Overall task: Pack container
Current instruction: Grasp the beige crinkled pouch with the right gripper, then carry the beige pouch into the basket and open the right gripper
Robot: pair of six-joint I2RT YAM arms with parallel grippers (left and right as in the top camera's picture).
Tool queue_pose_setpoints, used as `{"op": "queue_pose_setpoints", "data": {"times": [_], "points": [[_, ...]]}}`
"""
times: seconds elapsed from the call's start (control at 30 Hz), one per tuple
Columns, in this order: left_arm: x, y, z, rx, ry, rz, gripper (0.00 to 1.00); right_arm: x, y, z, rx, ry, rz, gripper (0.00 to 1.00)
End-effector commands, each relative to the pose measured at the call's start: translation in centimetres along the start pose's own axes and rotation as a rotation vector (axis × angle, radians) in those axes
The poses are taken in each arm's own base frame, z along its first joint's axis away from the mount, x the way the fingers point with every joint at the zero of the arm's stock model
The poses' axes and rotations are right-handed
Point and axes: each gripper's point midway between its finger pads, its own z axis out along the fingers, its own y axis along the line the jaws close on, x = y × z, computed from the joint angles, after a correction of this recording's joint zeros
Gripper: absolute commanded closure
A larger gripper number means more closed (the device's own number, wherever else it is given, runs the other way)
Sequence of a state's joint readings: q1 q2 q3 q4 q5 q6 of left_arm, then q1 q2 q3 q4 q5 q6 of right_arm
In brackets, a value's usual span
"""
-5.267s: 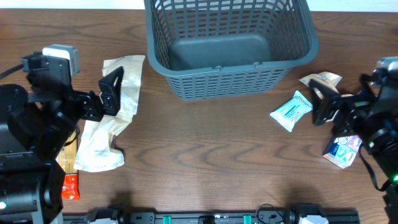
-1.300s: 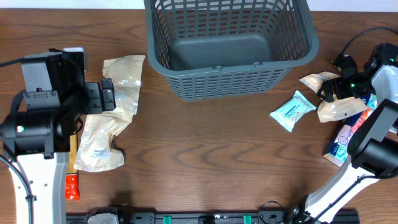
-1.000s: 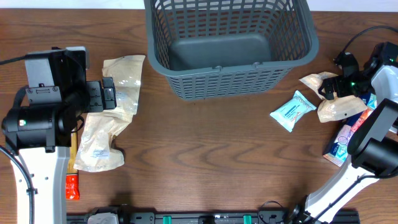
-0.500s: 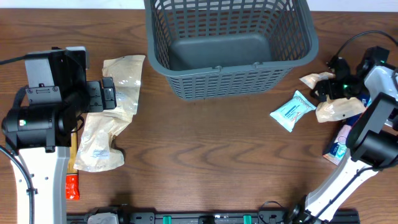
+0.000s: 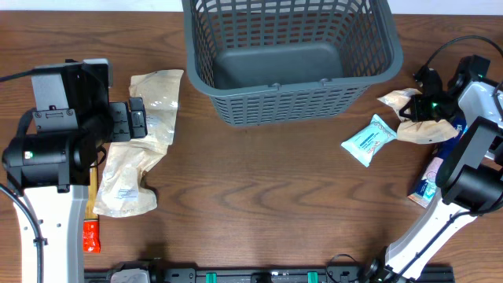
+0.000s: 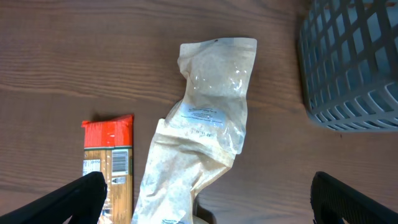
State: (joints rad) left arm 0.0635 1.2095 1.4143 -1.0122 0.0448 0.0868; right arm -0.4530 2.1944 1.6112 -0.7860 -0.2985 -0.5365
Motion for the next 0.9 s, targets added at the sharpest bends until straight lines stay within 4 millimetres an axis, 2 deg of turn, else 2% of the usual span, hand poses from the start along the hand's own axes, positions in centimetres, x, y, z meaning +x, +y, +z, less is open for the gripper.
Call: {"op": "queue_pose_setpoints", "data": {"times": [0.0, 0.27, 0.37, 0.43, 0.57, 0.73, 0.87], "points": [[-0.3, 0.2, -0.3, -0.012, -0.010, 0.011, 0.01, 0.3, 0.7, 0.8, -0.025, 0.014, 0.038, 0.99], [-0.5, 0.2, -0.3, -0.012, -0.018, 0.010, 0.01, 0.1, 0.7, 0.5, -0.023, 0.008, 0.076, 0.99], [-0.8, 0.2, -0.3, -0.012, -0.029, 0.010, 0.01, -0.8, 0.7, -0.9, -0.008, -0.024, 0.065, 0.99], [-1.0, 0.2, -0.3, -0.012, -0.037, 0.010, 0.01, -1.9, 0.6, -2.6, 0.013, -0.063, 0.059, 0.99], [-1.2, 0.2, -0.3, -0.013, -0.044, 0.010, 0.01, -4.9, 0.7, -7.6, 0.073, -0.176, 0.021, 0.98], [-1.2, 0.2, -0.3, -0.013, -0.044, 0.010, 0.01, -8.4, 1.4, -15.7, 0.162, -0.348, -0.022, 0.98], [-1.2, 0.2, -0.3, -0.013, -0.044, 0.010, 0.01, -10.2, 2.6, -21.9, 0.222, -0.477, -0.037, 0.98]]}}
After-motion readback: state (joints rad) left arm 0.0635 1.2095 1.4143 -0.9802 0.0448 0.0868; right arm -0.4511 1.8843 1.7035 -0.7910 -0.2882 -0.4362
